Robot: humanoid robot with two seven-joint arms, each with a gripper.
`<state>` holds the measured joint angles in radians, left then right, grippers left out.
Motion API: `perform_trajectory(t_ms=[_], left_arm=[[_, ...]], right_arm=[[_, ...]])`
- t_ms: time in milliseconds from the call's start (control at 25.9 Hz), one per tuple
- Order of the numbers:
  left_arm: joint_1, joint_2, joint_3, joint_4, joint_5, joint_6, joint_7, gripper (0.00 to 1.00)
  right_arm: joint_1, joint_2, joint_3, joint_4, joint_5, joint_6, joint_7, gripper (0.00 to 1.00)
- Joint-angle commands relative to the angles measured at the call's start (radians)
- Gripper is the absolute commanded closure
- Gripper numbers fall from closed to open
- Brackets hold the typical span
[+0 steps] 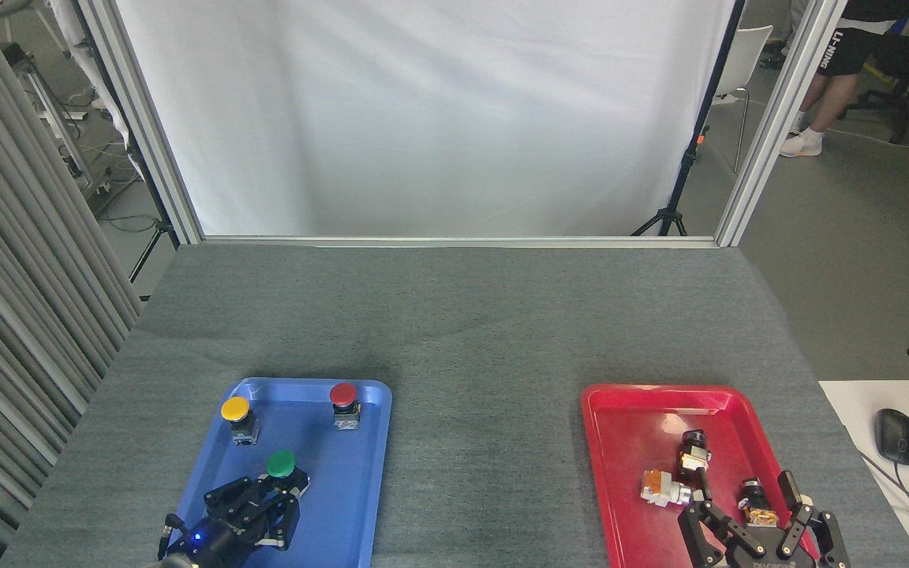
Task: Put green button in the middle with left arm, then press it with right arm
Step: 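Carry the green button out of the tray toward the table middle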
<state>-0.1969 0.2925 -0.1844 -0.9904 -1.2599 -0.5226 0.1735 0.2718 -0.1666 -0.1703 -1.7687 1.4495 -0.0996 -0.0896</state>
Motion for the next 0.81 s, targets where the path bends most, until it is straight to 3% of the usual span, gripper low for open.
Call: perform_trajectory(t_ms=[0,309,541,772], left_arm=[[-0.001,0.007,0.002,-0.022,0.004,-0.045,0.012,1.0],[-0.026,-0.018,0.0,-0.117,0.014,-0.047,0.006,1.0],[-0.118,-0.161,-0.07,-0.096,-0.015,-0.039,-0.003,1.0],[-0.184,-0.299,-0.142,-0.002,-0.162,0.027,-0.005,1.0]], right_arm=[[0.0,0.004,0.0,0.0,0.0,0.0,0.001,0.0],[-0.003,0.004,0.0,0.005,0.0,0.0,0.001,0.0],[-0.025,0.012,0.008,0.017,-0.001,-0.003,-0.002,0.0],[-0.023,0.01,0.008,0.025,-0.001,-0.008,0.016,0.0]])
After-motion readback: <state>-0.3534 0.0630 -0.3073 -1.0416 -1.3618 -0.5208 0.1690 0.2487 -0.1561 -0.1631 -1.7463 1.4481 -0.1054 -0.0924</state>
